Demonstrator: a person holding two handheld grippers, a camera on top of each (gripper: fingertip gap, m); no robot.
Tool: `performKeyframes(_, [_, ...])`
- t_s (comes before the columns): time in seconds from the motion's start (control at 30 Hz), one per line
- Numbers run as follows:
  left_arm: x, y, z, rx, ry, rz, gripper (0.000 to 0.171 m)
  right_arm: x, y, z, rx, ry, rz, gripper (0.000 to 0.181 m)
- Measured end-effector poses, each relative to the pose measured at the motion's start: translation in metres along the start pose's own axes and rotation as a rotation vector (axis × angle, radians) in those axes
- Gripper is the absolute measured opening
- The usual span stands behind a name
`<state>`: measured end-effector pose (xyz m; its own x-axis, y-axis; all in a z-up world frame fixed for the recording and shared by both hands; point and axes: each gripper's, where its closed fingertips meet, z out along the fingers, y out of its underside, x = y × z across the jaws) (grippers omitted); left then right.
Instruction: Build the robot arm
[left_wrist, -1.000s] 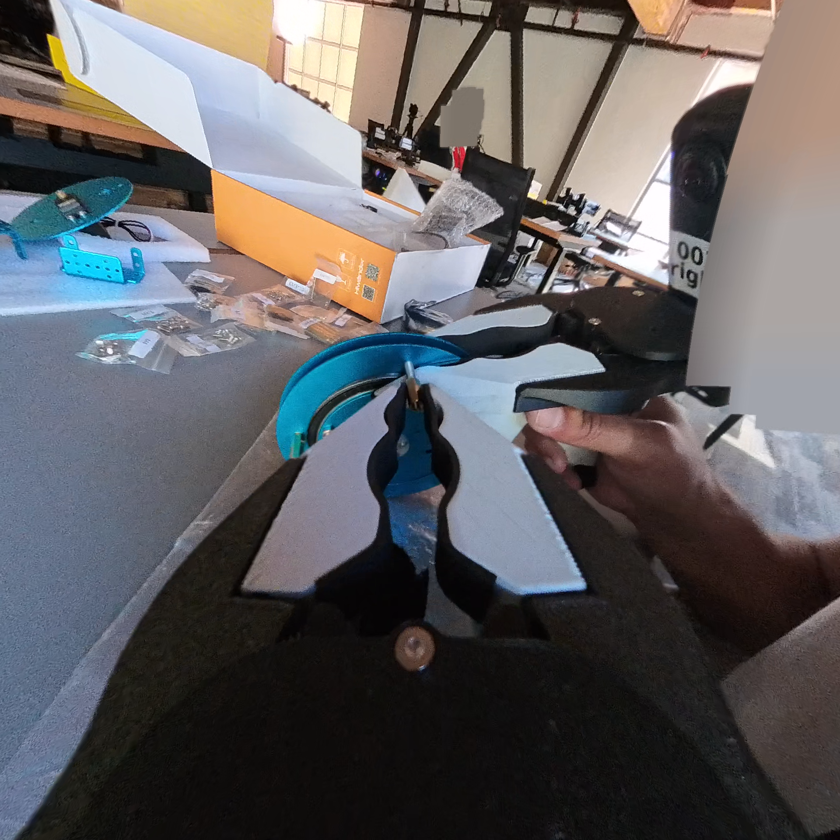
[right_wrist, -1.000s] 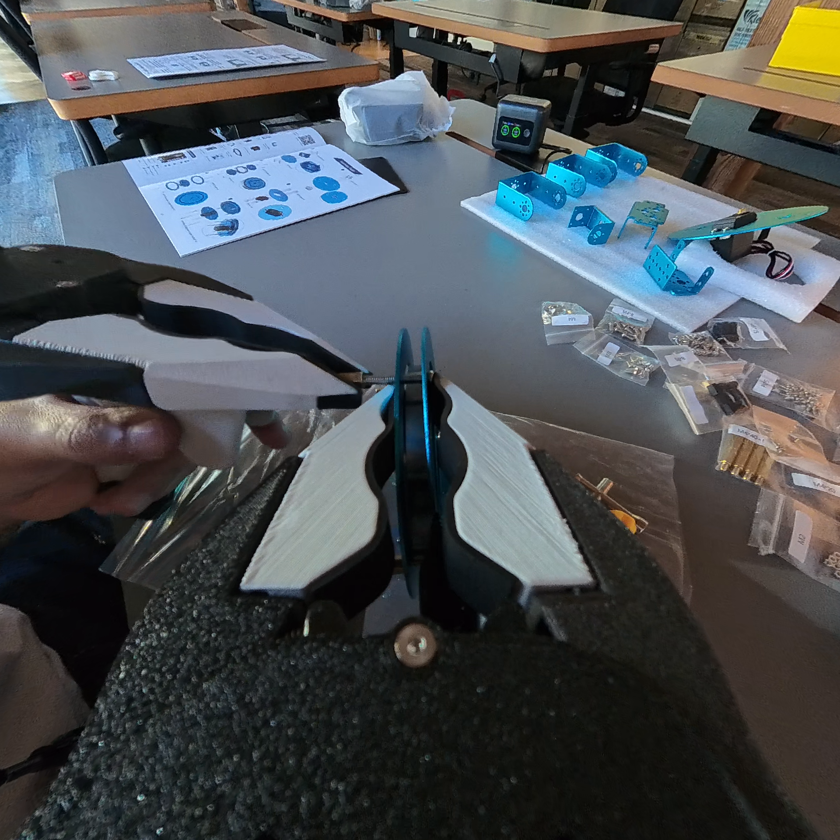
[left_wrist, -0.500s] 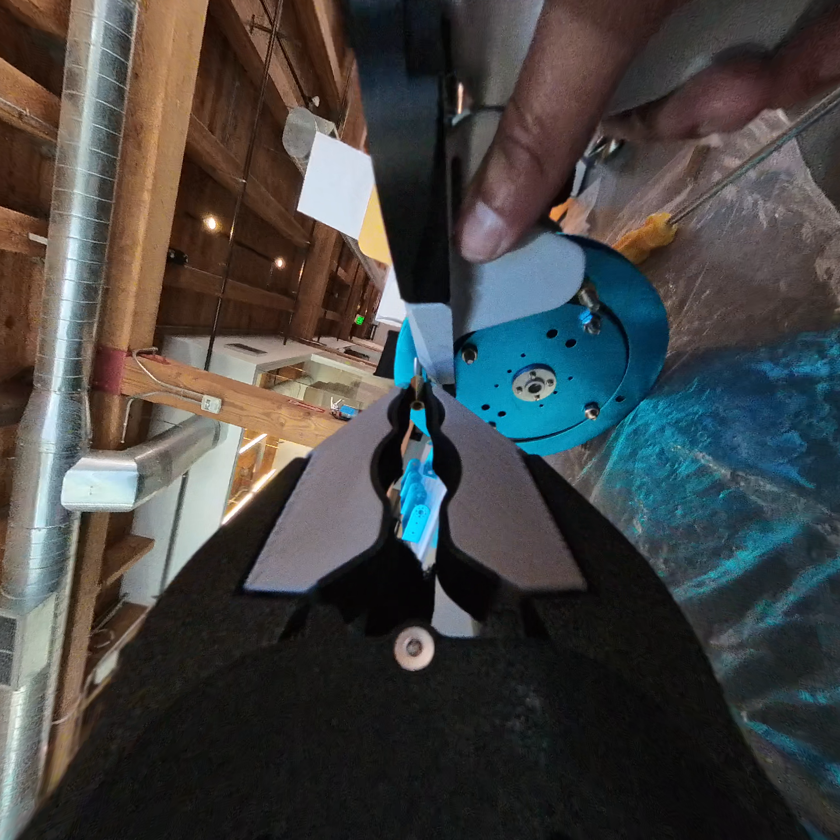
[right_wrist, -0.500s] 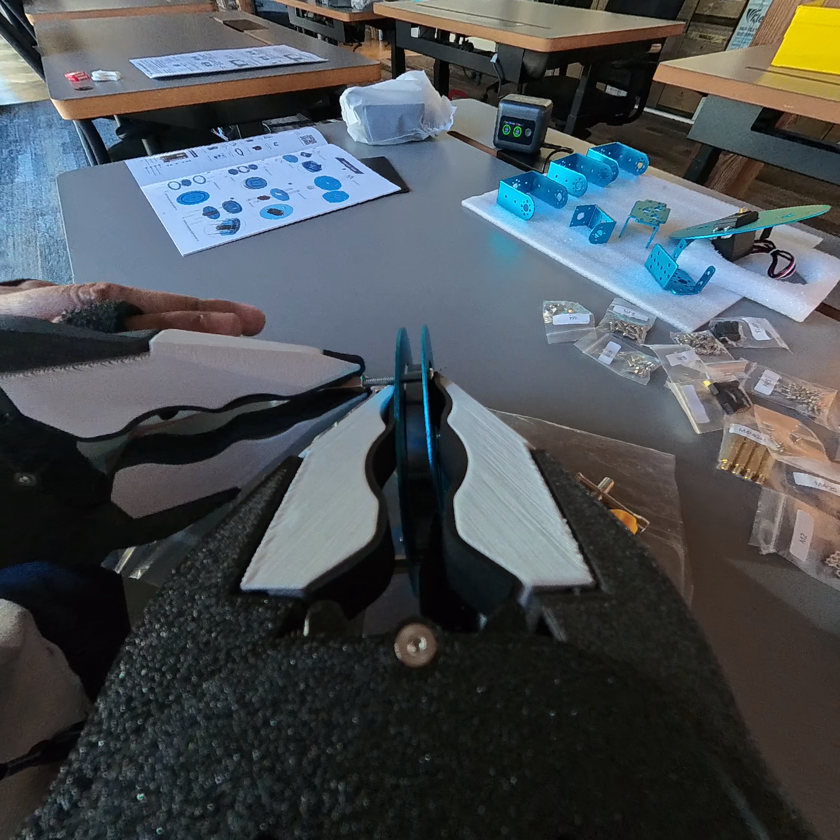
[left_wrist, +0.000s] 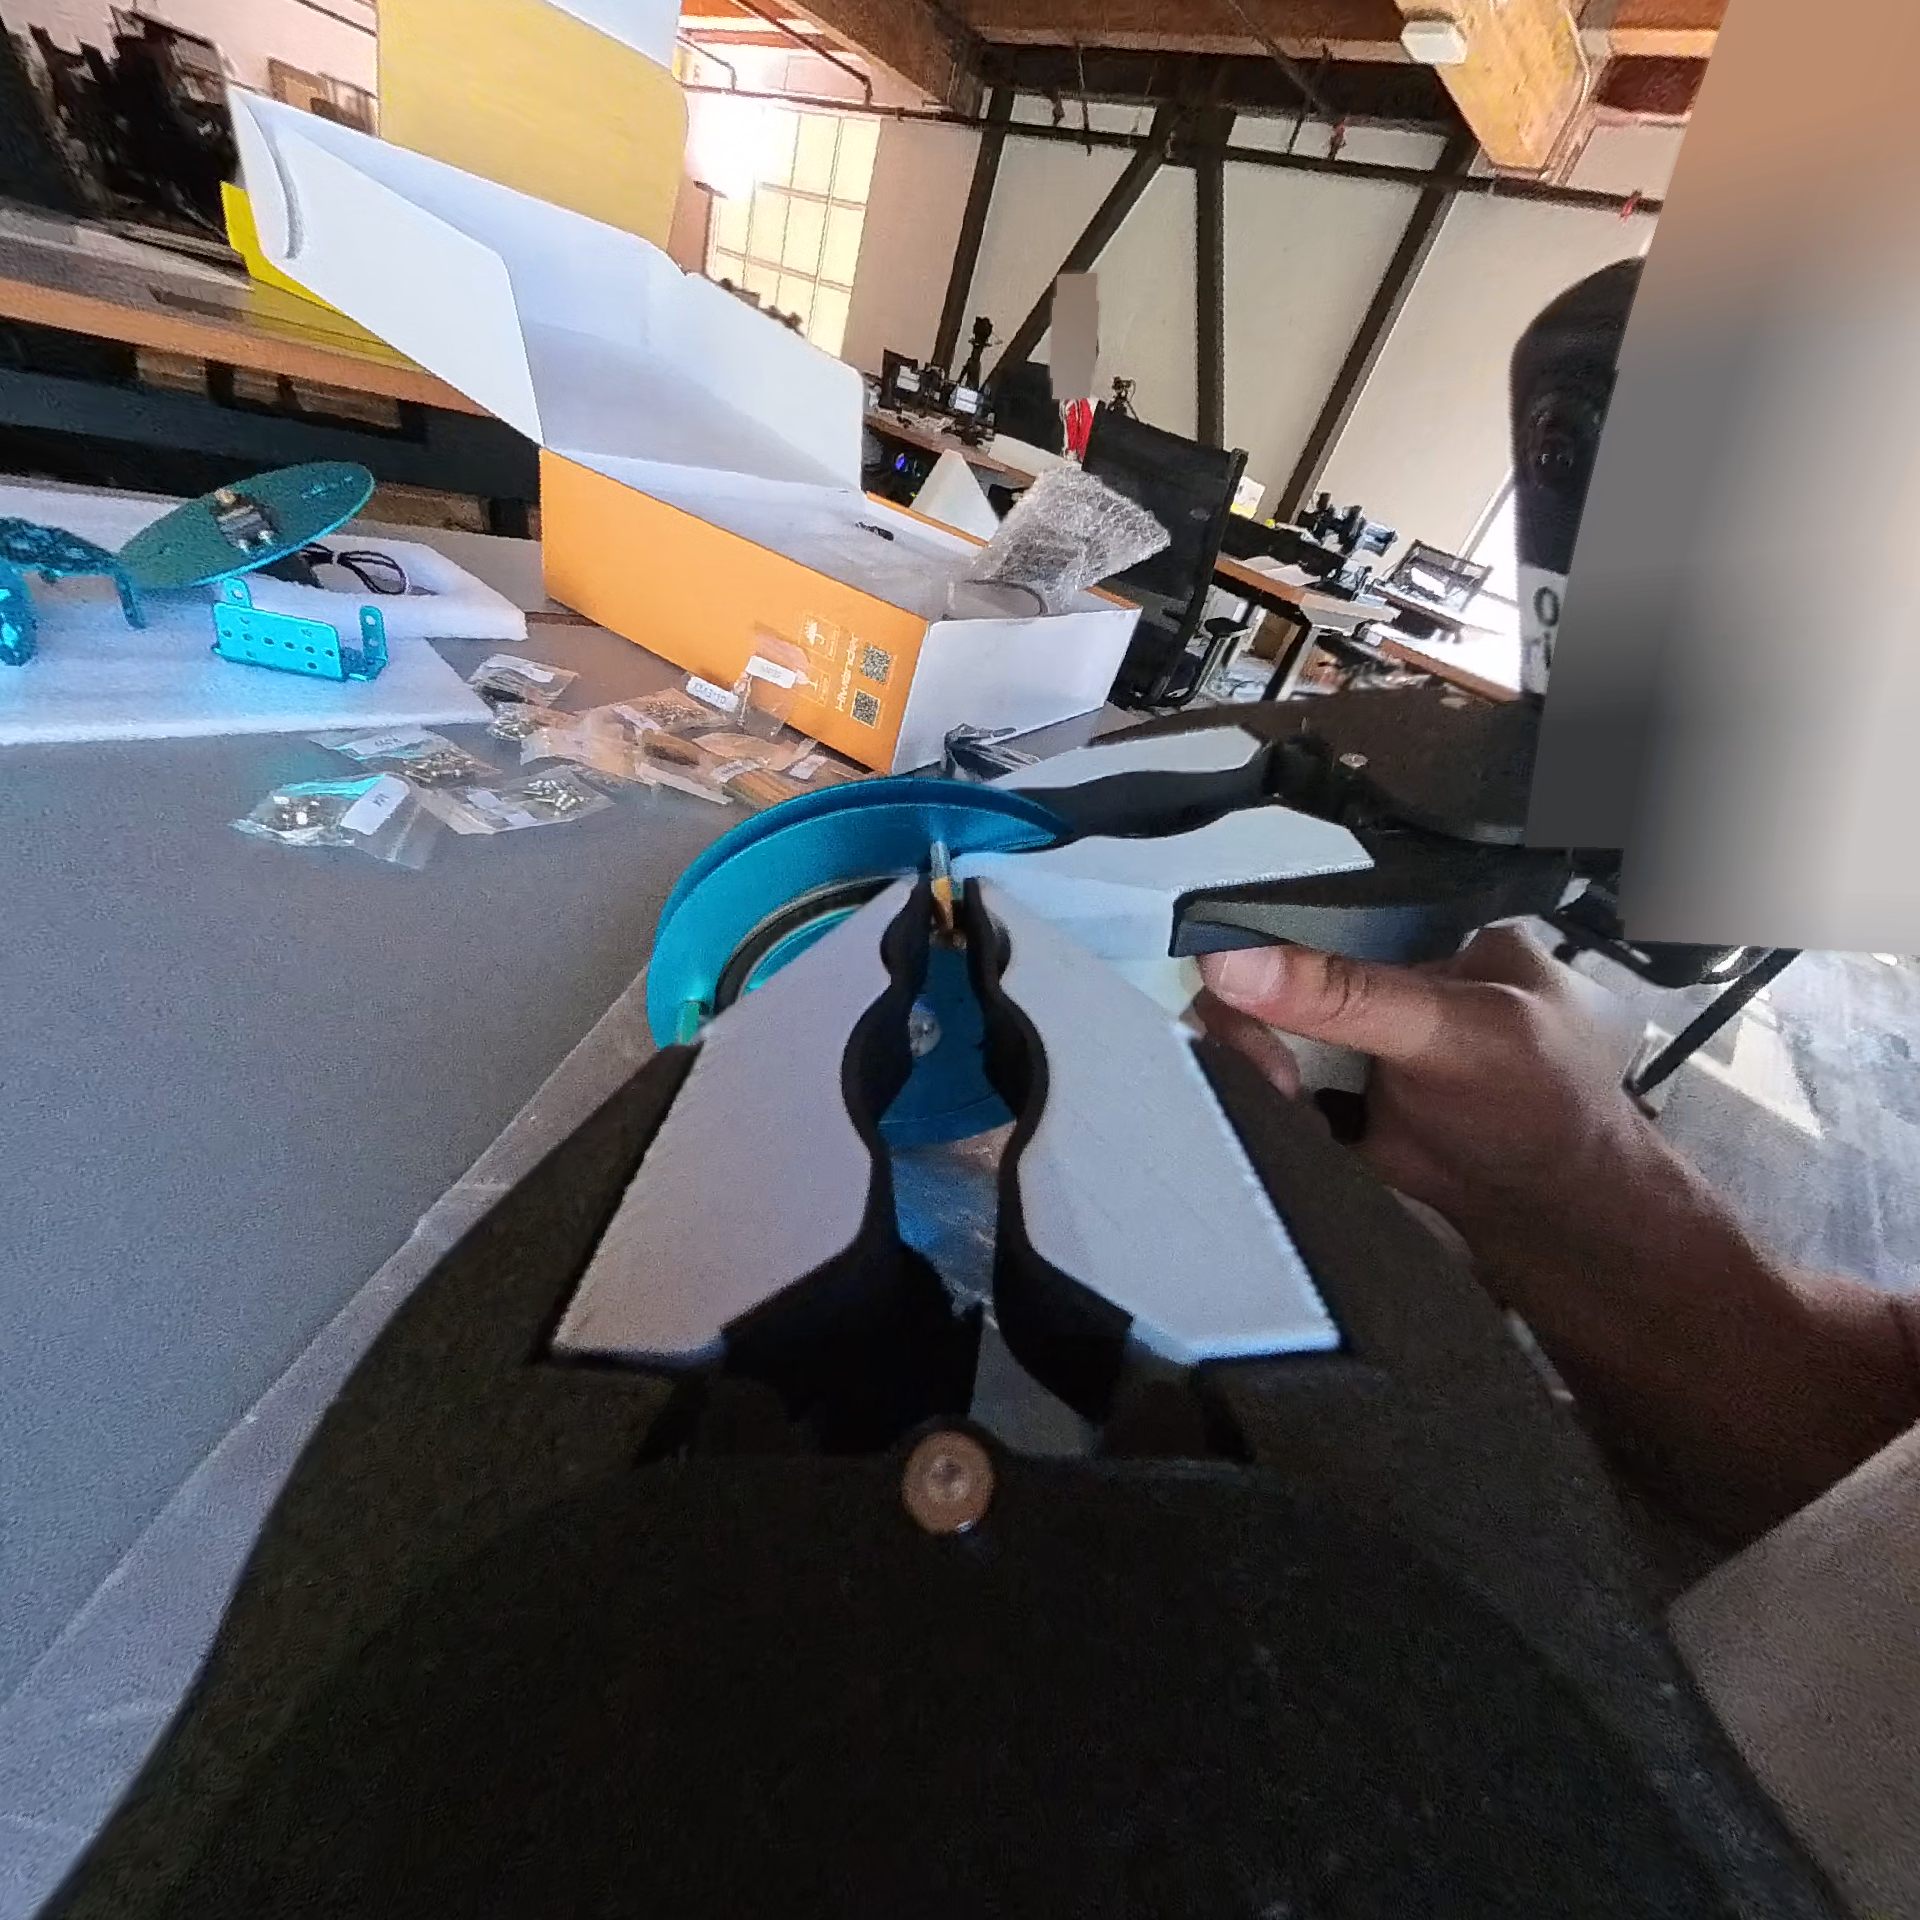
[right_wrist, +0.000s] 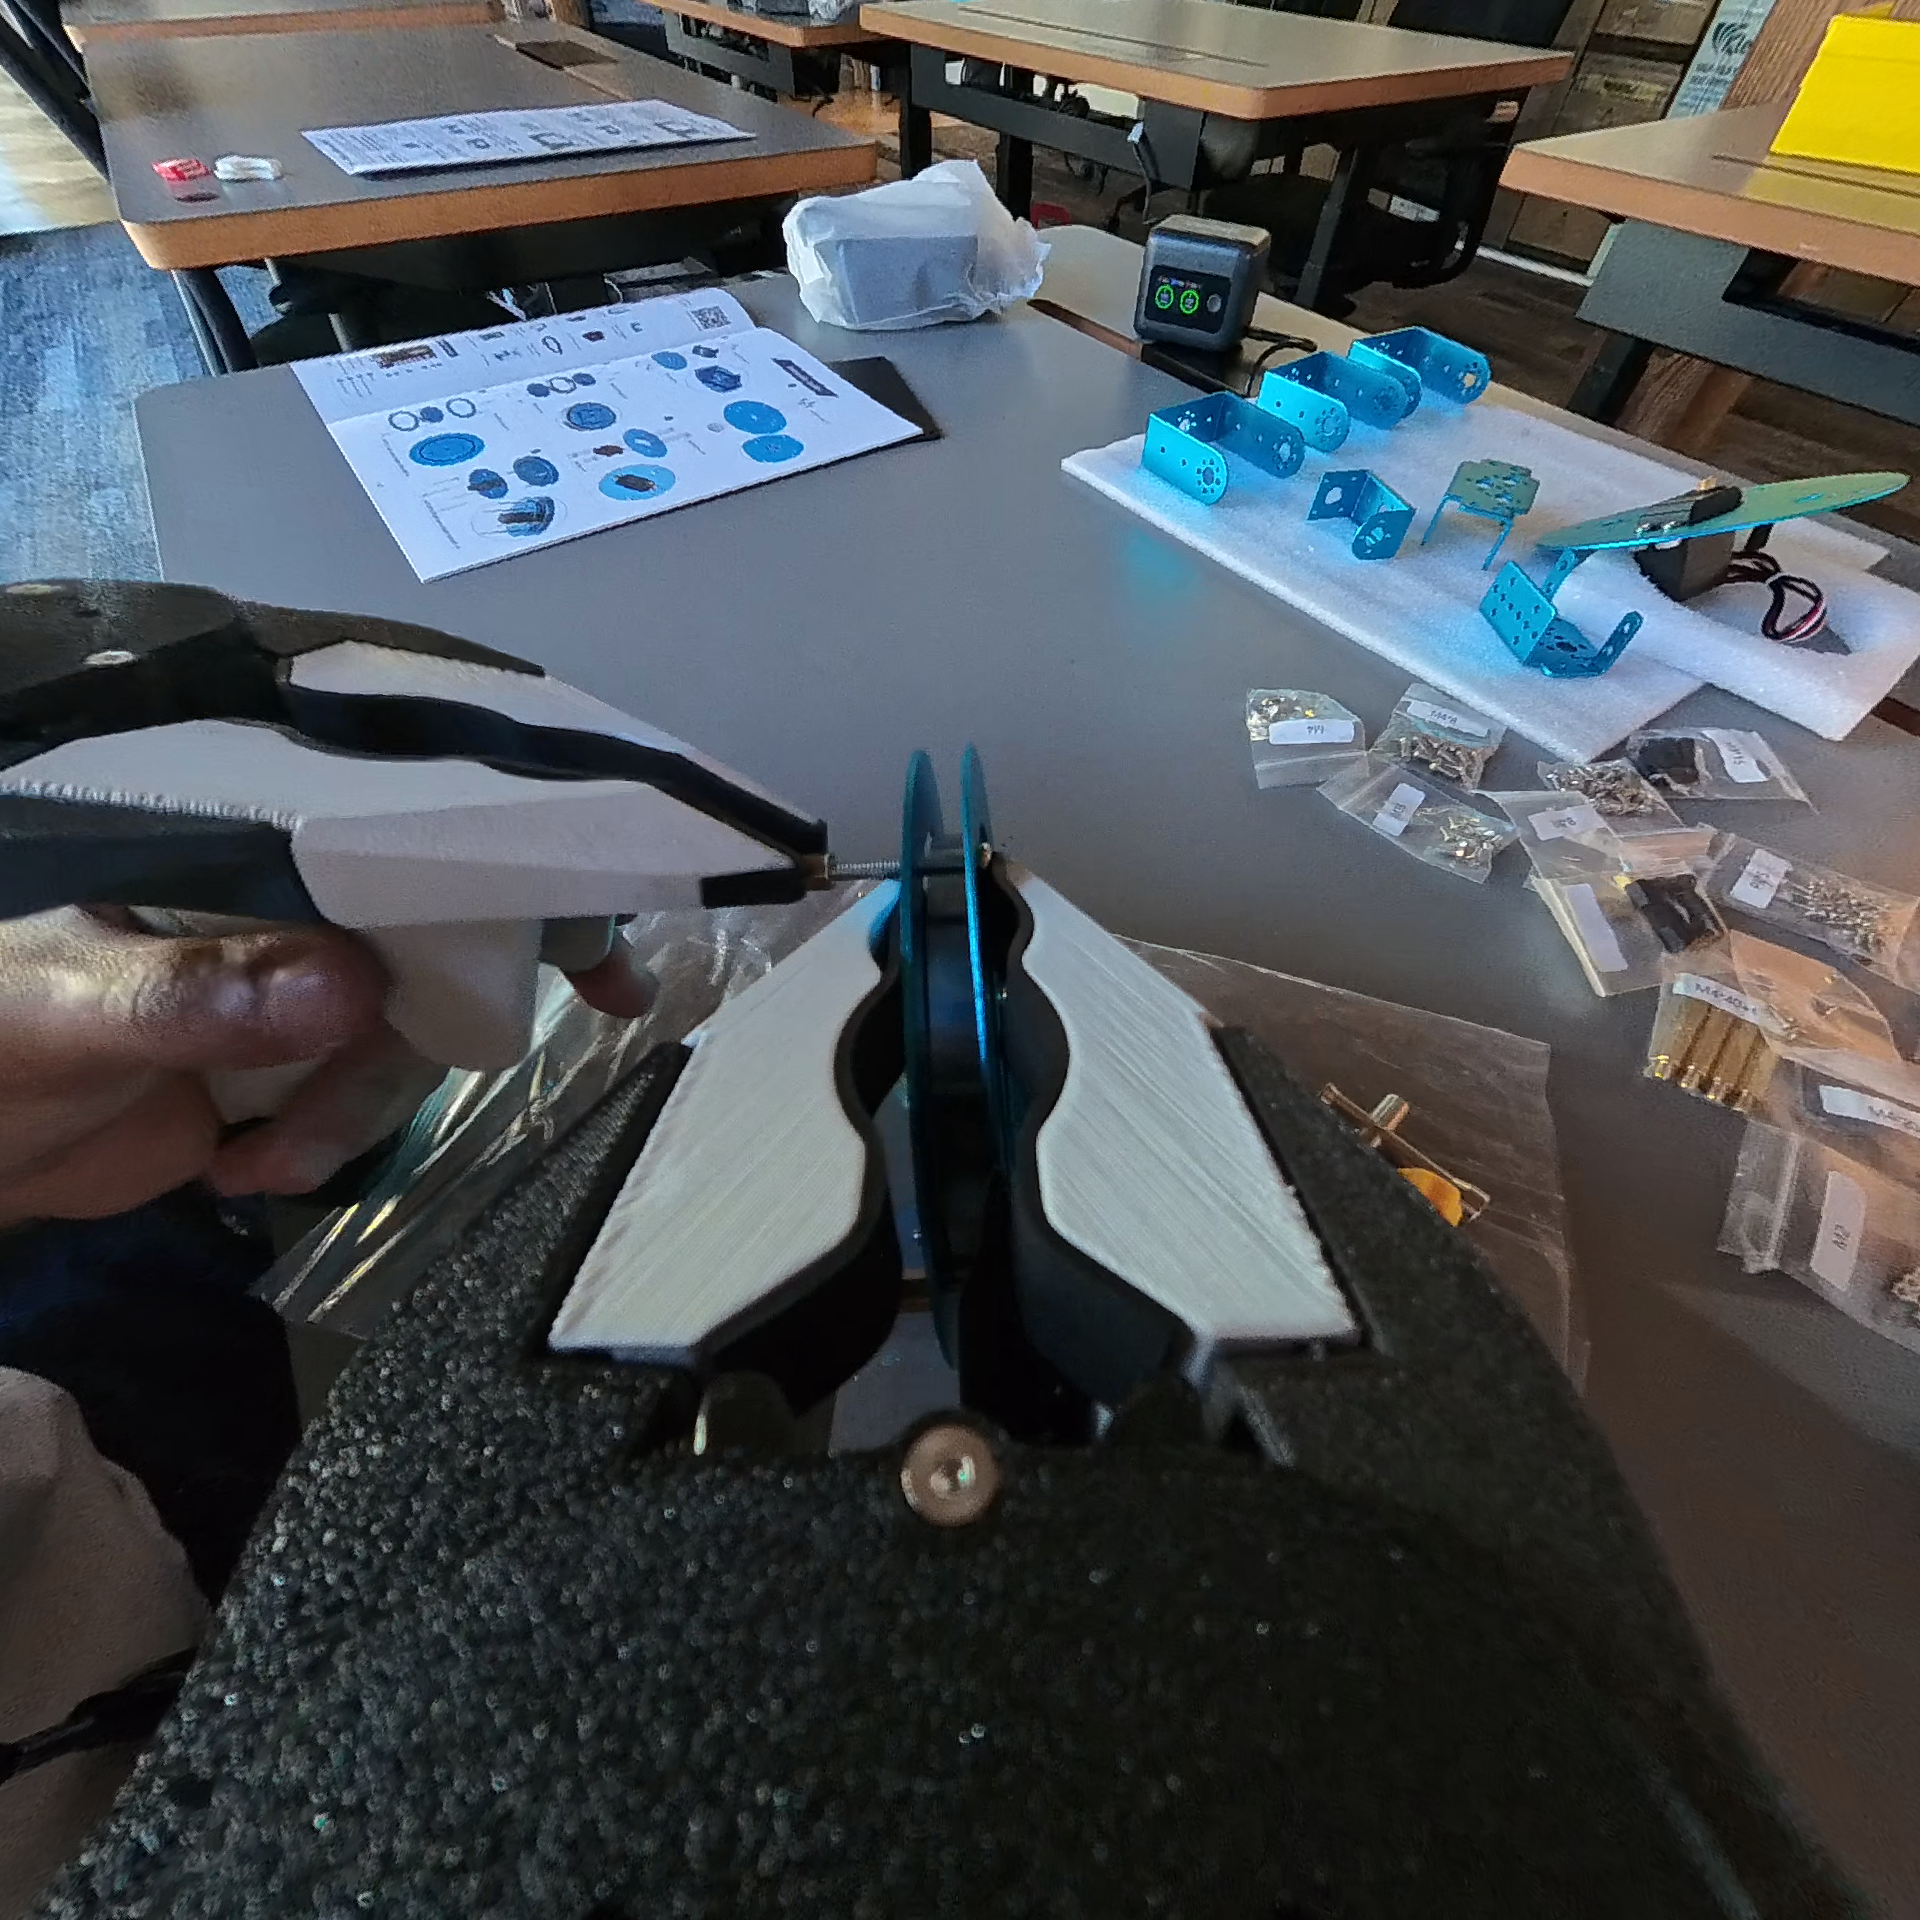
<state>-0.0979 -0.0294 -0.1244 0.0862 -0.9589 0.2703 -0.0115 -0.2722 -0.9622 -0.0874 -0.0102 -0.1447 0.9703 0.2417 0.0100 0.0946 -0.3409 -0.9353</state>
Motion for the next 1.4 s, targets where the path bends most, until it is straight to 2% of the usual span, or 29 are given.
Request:
performKeyframes(0.03, [0.001, 0.001, 0.001, -0.011, -0.009, 0.064, 0.005, 0.001, 0.0, -0.001, 0.001, 0.0, 0.006, 0.011])
performKeyframes(0.1, [0.001, 0.003, 0.001, -0.044, -0.074, 0.321, 0.003, 0.002, 0.0, -0.001, 0.001, 0.003, 0.007, 0.011])
performKeyframes(0.23, [0.008, 0.008, 0.001, -0.087, -0.32, 1.149, 0.0, 0.0, 0.0, 0.0, -0.002, -0.005, 0.007, 0.011])
performKeyframes(0.27, [0.009, 0.007, 0.001, -0.079, -0.38, 1.309, 0.0, 0.001, 0.0, 0.0, -0.001, -0.001, 0.006, 0.01])
performKeyframes(0.3, [0.01, 0.007, 0.002, -0.07, -0.407, 1.405, 0.0, 0.001, 0.0, -0.001, -0.001, -0.002, 0.007, 0.011])
performKeyframes(0.33, [0.011, 0.007, 0.002, -0.064, -0.39, 1.393, 0.0, 0.002, 0.0, -0.001, 0.0, -0.005, 0.012, 0.011])
performKeyframes(0.4, [0.012, 0.004, 0.0, -0.059, -0.303, 1.182, 0.0, 0.002, 0.001, -0.001, 0.001, -0.006, 0.013, 0.011])
performKeyframes(0.5, [0.017, -0.013, -0.009, 0.02, -0.242, 0.885, 0.0, 0.002, 0.0, -0.001, 0.002, -0.007, 0.02, 0.011])
performKeyframes(0.53, [0.015, -0.016, -0.011, 0.031, -0.216, 0.766, 0.007, 0.003, 0.001, -0.001, 0.003, -0.008, 0.024, 0.011])
performKeyframes(0.67, [0.0, -0.002, -0.006, -0.081, -0.041, 0.208, 0.022, 0.001, 0.0, -0.001, 0.002, -0.013, 0.021, 0.011])
performKeyframes(0.77, [0.0, 0.003, -0.003, -0.087, 0.117, -0.13, 0.016, 0.001, 0.0, -0.001, 0.003, -0.014, 0.019, 0.011])
performKeyframes(0.87, [0.003, 0.0, -0.001, -0.059, 0.209, -0.334, 0.006, 0.001, 0.0, -0.001, 0.003, -0.009, 0.021, 0.011])
performKeyframes(0.93, [0.004, 0.0, 0.001, -0.037, 0.225, -0.389, 0.006, 0.002, 0.0, -0.001, 0.004, -0.006, 0.024, 0.011])
performKeyframes(0.97, [0.004, 0.001, 0.001, -0.029, 0.217, -0.365, 0.005, 0.002, 0.0, -0.002, 0.004, -0.003, 0.022, 0.011])
performKeyframes(1.03, [0.005, 0.004, 0.0, -0.037, 0.124, -0.091, 0.005, 0.002, 0.001, -0.002, 0.005, -0.004, 0.017, 0.011])
performKeyframes(1.17, [0.001, 0.009, 0.0, -0.125, -0.184, 0.794, 0.004, 0.001, 0.0, -0.001, 0.0, 0.001, 0.009, 0.011])
performKeyframes(1.3, [-0.002, 0.009, 0.001, -0.144, -0.384, 1.525, 0.004, 0.003, 0.001, -0.002, 0.0, 0.002, 0.02, 0.011])
performKeyframes(1.33, [-0.002, 0.009, 0.001, -0.132, -0.388, 1.64, 0.004, 0.003, 0.001, -0.003, 0.0, 0.0, 0.025, 0.011])
performKeyframes(1.4, [-0.002, 0.009, 0.001, -0.109, -0.345, 1.739, 0.004, 0.004, 0.001, -0.004, 0.002, -0.003, 0.028, 0.011])
